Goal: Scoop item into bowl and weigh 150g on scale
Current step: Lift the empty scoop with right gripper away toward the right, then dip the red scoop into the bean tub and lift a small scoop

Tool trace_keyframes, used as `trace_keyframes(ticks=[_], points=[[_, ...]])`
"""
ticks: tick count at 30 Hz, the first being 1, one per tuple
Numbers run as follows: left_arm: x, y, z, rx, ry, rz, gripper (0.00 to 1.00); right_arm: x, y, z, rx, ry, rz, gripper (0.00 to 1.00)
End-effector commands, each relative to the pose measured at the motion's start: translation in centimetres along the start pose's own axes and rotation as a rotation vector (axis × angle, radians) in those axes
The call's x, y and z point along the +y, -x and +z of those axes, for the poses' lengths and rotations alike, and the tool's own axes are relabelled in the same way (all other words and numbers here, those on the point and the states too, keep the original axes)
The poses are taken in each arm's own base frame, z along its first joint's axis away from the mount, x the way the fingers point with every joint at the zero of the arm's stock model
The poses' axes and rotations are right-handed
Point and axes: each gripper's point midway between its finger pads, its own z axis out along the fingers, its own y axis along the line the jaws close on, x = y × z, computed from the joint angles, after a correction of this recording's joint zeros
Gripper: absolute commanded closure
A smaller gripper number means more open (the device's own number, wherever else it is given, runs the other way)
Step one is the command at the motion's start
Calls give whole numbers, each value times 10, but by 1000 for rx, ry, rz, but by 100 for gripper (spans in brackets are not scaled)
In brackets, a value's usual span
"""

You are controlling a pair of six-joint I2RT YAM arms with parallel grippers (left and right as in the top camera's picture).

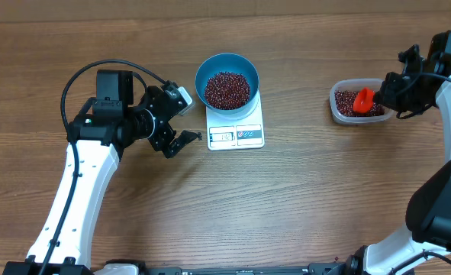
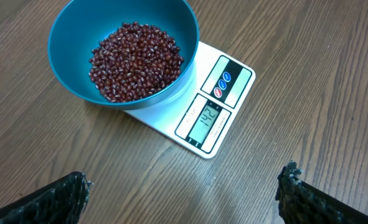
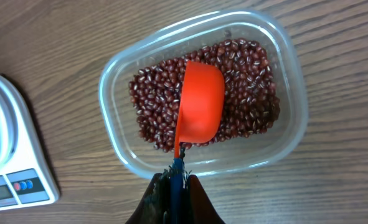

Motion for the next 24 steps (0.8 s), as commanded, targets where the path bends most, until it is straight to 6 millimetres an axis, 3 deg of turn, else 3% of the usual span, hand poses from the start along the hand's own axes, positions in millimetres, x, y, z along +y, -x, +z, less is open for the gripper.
trace_keyframes(ticks=[1,16,24], points=[[-3,1,-1,-10,-12,-16,0,0,-5,7,3,13,-16,96],[-3,1,-1,-10,-12,-16,1,33,-20,23,46,114,-83,96],[-3,1,-1,-10,-12,-16,0,45,-19,20,38,194,-78,96]])
